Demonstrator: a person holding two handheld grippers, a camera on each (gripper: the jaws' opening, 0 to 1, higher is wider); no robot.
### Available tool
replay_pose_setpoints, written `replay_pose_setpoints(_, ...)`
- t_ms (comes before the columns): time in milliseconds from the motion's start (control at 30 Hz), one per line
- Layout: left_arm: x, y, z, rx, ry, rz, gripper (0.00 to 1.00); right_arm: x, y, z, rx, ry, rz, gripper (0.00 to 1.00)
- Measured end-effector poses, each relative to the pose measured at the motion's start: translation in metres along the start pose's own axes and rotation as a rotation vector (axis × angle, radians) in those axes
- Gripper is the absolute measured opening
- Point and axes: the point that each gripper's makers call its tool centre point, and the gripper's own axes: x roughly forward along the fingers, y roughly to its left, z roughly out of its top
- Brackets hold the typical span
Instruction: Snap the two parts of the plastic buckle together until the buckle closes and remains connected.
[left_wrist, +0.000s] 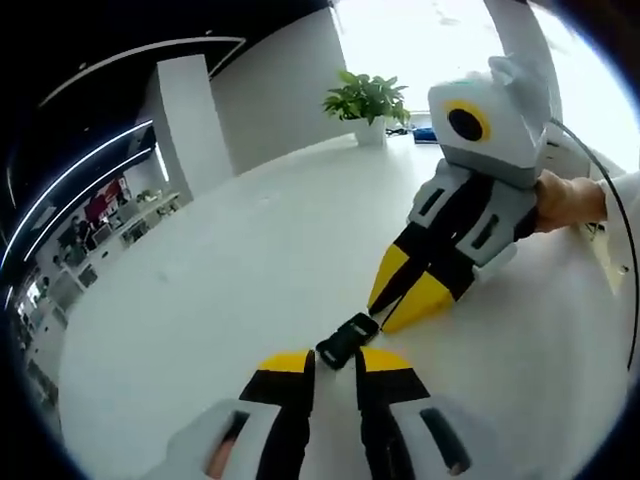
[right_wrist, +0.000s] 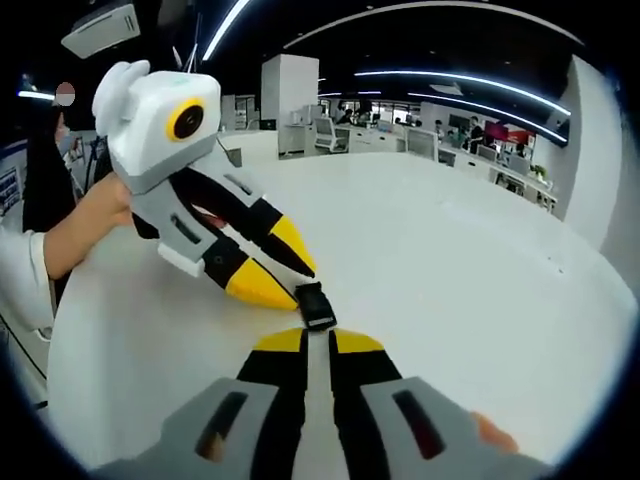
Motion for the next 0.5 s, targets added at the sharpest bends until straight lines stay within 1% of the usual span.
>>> replay_pose_setpoints(333, -0.0024, -0.0038, -0.0009, -0.009, -0.003, -0.011, 0.15, 0.0035, -0.0069, 0.0013, 0.003, -0.009, -0.009, 0.07)
replay_pose_setpoints(500, -0.0035, -0.0036, -0.0016, -0.015, -0.005, -0.011, 0.16, 0.0038, -0.0062, 0.0013, 0.002, -0.006, -0.006, 0.07)
